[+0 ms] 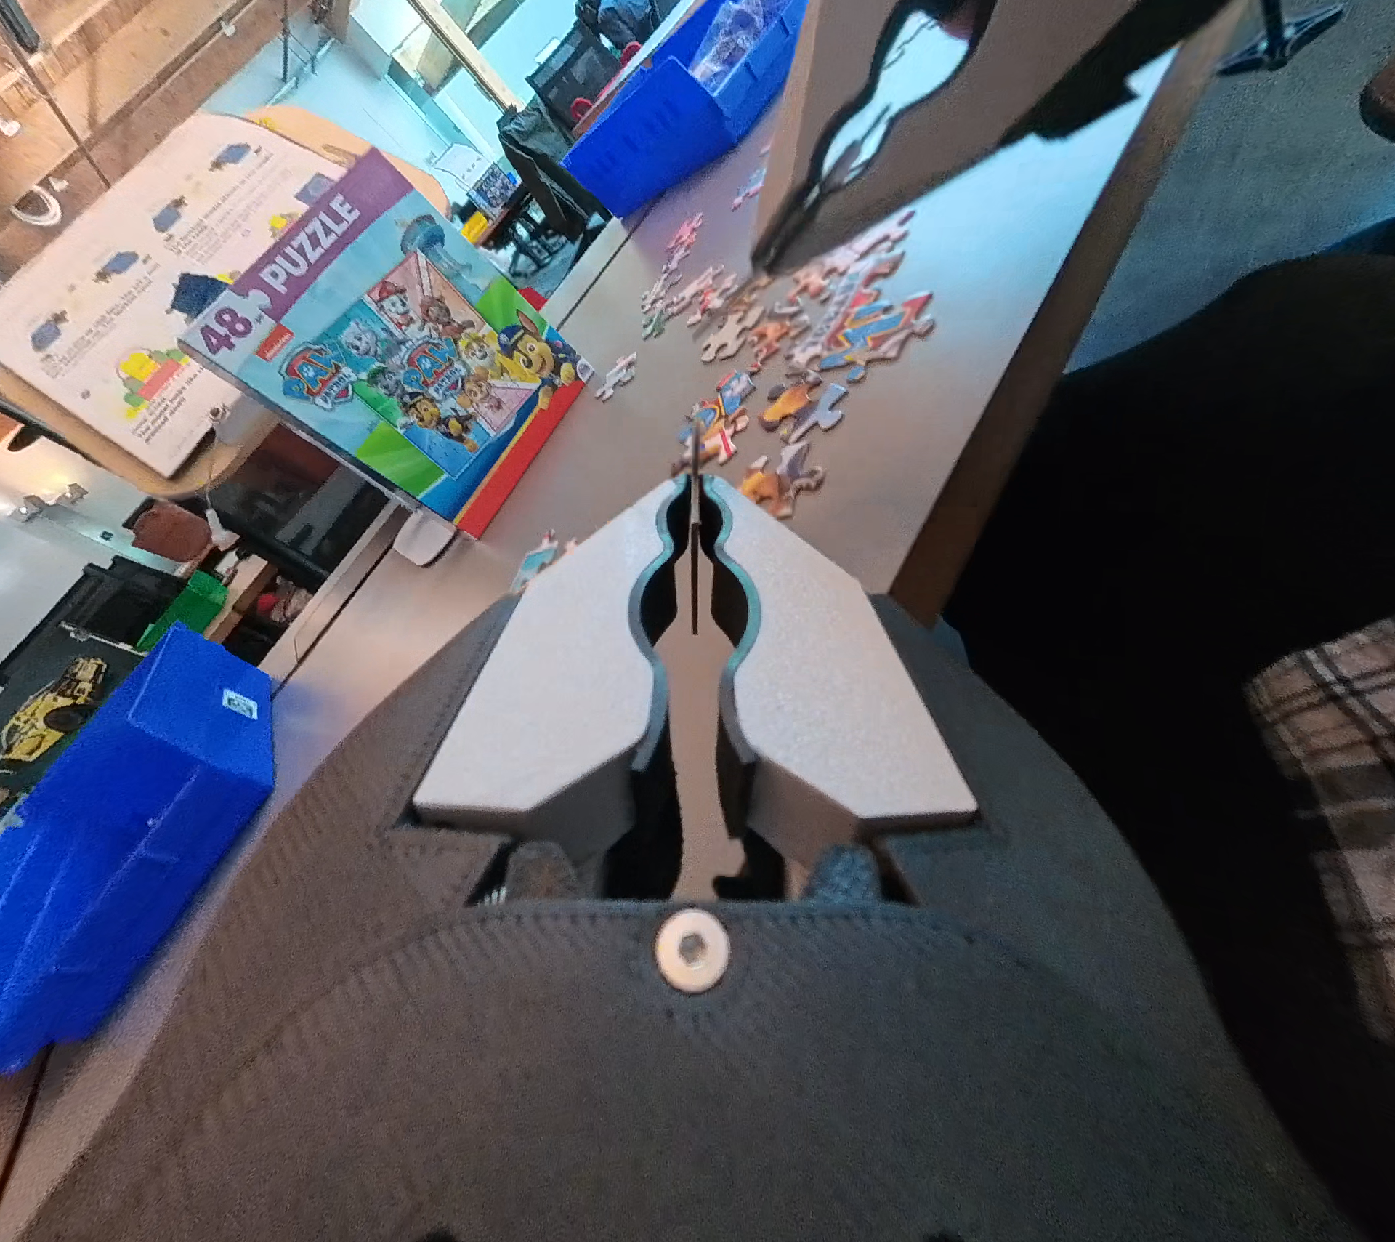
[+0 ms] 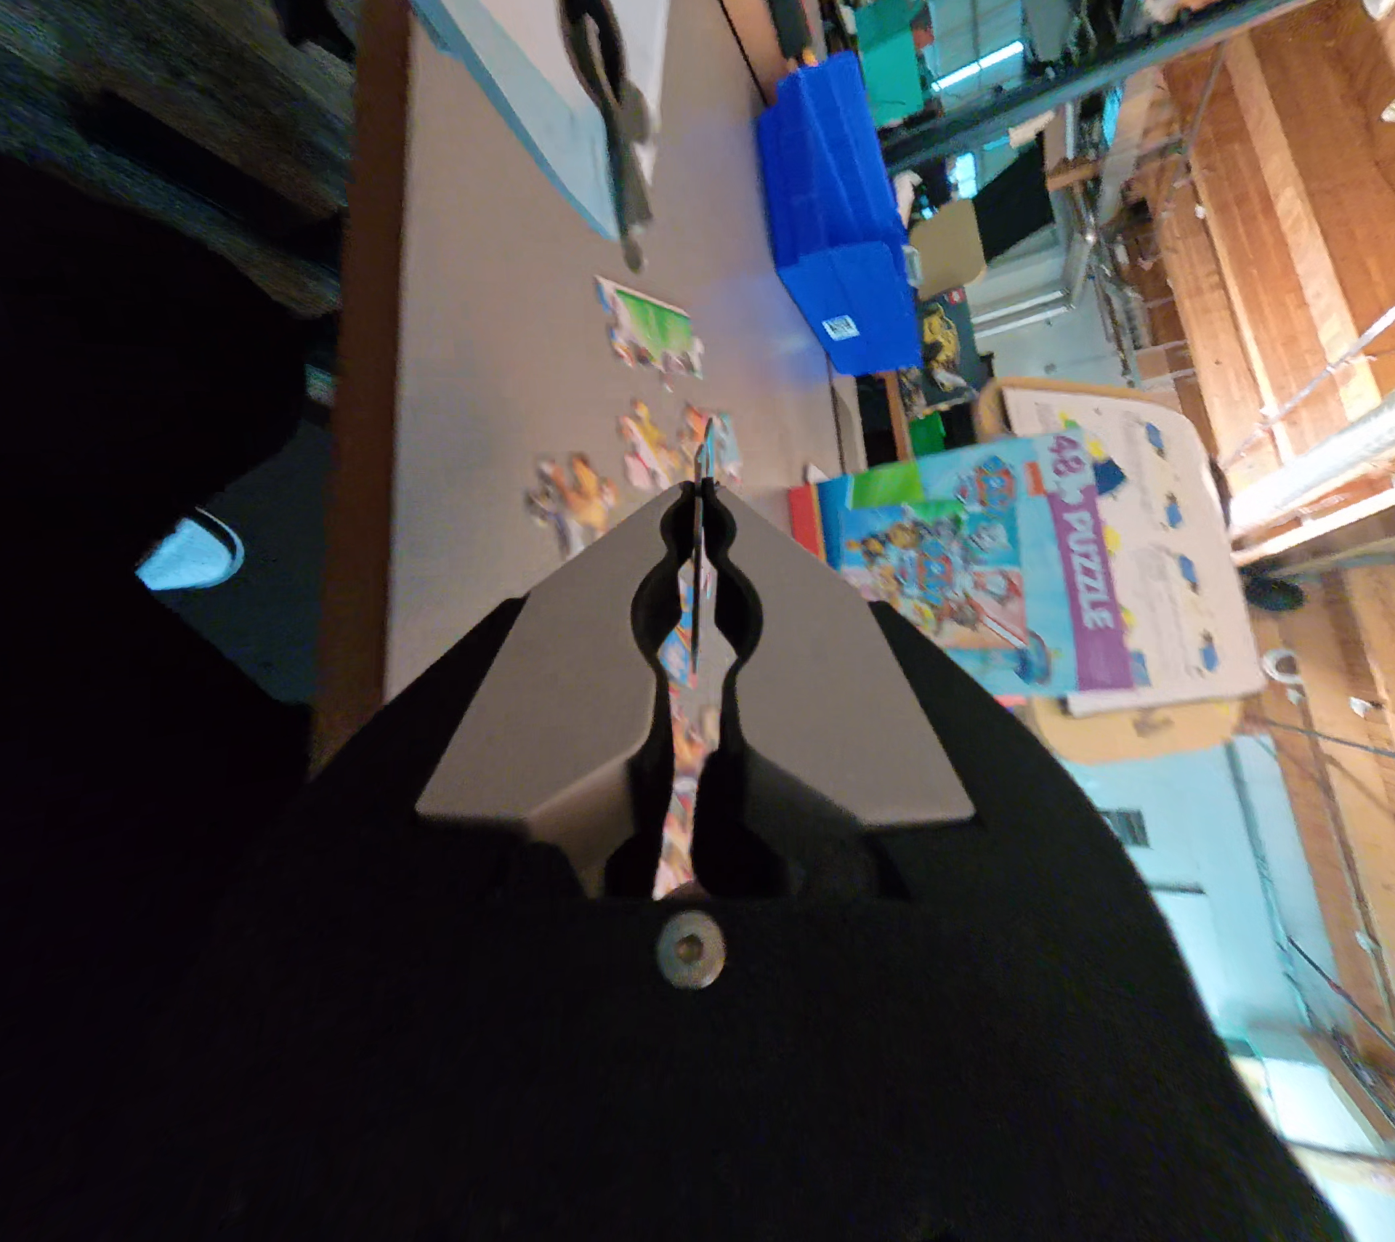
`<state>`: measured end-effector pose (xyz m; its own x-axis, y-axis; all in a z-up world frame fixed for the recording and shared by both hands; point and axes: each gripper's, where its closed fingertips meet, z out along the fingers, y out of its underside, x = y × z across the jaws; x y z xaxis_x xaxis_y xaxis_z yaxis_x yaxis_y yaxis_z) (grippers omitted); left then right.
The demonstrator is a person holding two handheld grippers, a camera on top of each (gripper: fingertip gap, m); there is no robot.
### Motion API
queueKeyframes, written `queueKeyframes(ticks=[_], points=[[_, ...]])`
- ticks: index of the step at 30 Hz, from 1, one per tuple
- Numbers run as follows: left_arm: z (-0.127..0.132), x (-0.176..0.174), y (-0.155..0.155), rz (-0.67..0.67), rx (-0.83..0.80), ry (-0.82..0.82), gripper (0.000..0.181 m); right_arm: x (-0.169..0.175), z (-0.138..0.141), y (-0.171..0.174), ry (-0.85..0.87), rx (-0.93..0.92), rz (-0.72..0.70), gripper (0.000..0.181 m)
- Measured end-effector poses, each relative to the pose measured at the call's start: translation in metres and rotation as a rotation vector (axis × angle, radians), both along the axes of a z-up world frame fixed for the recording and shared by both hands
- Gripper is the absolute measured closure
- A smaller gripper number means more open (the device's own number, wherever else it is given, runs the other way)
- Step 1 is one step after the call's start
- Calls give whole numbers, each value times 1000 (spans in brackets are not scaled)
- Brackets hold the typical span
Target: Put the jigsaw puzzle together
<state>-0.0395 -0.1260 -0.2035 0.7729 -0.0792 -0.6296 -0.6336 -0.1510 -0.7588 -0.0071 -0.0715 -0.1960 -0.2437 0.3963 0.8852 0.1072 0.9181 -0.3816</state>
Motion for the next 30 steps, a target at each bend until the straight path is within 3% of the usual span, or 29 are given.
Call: queueKeyframes(ticks=[4,8,12,15,22,30], points=[[12,2,23,-23,12,20,181,18,23,75,11,43,-164,181],[23,8,51,-65,18,41,181,43,21,173,-50,87,-352,181],[30,17,85,-108,6,62,181,70,0,263,-149,70,-515,181],[34,26,108,-146,-4,77,181,82,-25,310,-243,56,-588,181],[33,40,145,-202,-42,109,181,80,-69,360,-403,11,-626,181],[27,37,159,-216,-81,105,181,81,-73,359,-473,-44,-602,165]])
